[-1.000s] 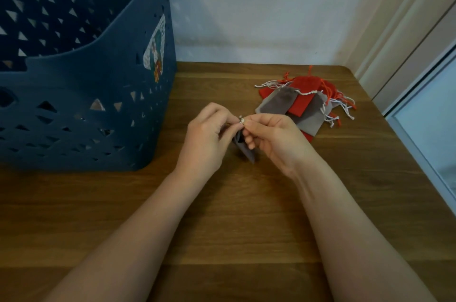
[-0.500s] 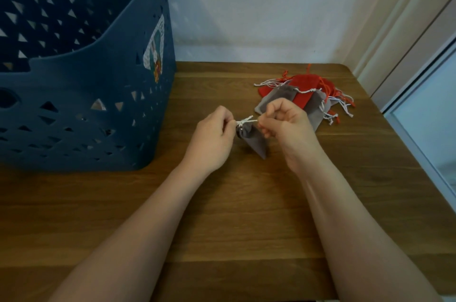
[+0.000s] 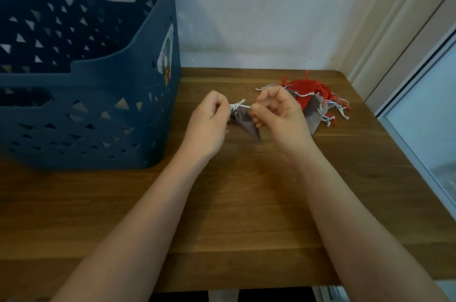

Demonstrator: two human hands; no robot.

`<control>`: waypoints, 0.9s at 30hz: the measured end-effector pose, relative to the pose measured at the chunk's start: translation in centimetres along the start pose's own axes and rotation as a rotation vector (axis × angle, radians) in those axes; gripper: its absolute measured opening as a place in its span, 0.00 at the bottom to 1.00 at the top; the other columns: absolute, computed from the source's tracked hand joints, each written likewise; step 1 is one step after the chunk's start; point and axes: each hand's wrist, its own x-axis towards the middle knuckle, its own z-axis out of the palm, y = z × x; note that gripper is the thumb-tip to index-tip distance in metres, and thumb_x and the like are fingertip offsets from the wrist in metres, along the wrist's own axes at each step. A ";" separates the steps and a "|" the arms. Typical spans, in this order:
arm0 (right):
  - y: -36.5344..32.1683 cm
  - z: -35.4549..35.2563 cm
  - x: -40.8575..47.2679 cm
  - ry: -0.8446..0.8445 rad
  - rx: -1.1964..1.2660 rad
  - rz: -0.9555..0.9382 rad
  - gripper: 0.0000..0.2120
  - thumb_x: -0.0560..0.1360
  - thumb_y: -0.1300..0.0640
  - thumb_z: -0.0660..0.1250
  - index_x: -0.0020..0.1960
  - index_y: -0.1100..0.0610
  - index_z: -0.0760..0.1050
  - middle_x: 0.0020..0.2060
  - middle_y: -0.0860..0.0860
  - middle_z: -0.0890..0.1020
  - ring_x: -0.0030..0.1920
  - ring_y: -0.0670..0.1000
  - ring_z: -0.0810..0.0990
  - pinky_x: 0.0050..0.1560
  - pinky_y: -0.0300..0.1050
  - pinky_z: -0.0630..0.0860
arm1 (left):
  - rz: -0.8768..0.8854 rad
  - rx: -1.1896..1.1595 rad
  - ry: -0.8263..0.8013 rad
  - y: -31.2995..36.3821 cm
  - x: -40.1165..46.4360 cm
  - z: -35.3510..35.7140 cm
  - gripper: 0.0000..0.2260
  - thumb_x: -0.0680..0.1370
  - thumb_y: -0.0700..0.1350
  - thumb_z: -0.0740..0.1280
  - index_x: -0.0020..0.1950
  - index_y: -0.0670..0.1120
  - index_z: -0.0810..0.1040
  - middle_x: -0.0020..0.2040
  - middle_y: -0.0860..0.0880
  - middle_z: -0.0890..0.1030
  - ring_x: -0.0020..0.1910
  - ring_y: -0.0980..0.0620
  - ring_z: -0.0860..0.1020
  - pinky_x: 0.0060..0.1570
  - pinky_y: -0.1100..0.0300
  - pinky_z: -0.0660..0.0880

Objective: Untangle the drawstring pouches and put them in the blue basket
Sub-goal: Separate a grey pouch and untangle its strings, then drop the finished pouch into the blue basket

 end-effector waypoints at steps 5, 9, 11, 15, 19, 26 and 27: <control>-3.5 1.2 -0.5 -0.013 -0.421 -0.367 0.11 0.73 0.63 0.64 0.52 0.53 0.70 0.48 0.49 0.76 0.45 0.45 0.76 0.44 0.37 0.73 | 0.179 0.064 -0.025 4.1 -0.4 -2.1 0.10 0.80 0.44 0.58 0.39 0.50 0.70 0.35 0.53 0.77 0.31 0.62 0.75 0.33 0.68 0.71; -7.0 2.4 -0.6 -0.149 -0.340 -0.489 0.14 0.73 0.56 0.62 0.59 0.52 0.69 0.51 0.49 0.76 0.50 0.48 0.77 0.47 0.40 0.74 | 0.381 0.182 0.044 7.4 -1.8 -5.2 0.06 0.79 0.44 0.61 0.43 0.46 0.74 0.35 0.50 0.79 0.32 0.56 0.75 0.35 0.60 0.73; -8.9 3.7 -0.4 -0.234 -0.288 -0.525 0.15 0.75 0.54 0.61 0.60 0.52 0.69 0.53 0.50 0.76 0.53 0.51 0.77 0.52 0.46 0.76 | 0.461 0.248 0.086 8.9 -2.4 -7.4 0.05 0.79 0.45 0.63 0.45 0.46 0.74 0.36 0.53 0.78 0.34 0.58 0.75 0.35 0.66 0.71; -12.0 7.2 1.3 -0.160 -0.391 -0.578 0.14 0.76 0.63 0.62 0.61 0.57 0.73 0.54 0.51 0.79 0.55 0.49 0.78 0.56 0.48 0.77 | 0.528 0.398 0.169 10.6 -3.3 -11.9 0.02 0.78 0.47 0.64 0.46 0.50 0.75 0.40 0.56 0.77 0.39 0.61 0.75 0.38 0.71 0.70; -14.6 10.6 3.4 -0.132 -0.407 -0.634 0.13 0.75 0.68 0.61 0.56 0.56 0.76 0.50 0.48 0.80 0.52 0.49 0.80 0.53 0.49 0.79 | 0.563 0.459 0.330 11.0 -3.0 -15.6 0.05 0.78 0.46 0.64 0.50 0.47 0.77 0.42 0.51 0.79 0.41 0.55 0.76 0.40 0.63 0.71; -15.3 14.4 6.1 -0.467 -0.715 -0.379 0.13 0.74 0.60 0.68 0.58 0.56 0.74 0.54 0.48 0.78 0.56 0.46 0.75 0.59 0.42 0.72 | 0.464 0.485 0.262 8.7 -2.3 -18.5 0.04 0.78 0.45 0.63 0.48 0.48 0.77 0.42 0.51 0.79 0.39 0.58 0.75 0.39 0.66 0.72; -15.2 14.4 6.2 -0.521 -0.706 -0.332 0.15 0.73 0.58 0.69 0.59 0.55 0.73 0.56 0.48 0.78 0.58 0.46 0.75 0.61 0.42 0.71 | 0.466 0.488 0.260 8.5 -2.4 -18.5 0.04 0.78 0.45 0.63 0.48 0.48 0.77 0.42 0.52 0.79 0.39 0.59 0.74 0.38 0.69 0.70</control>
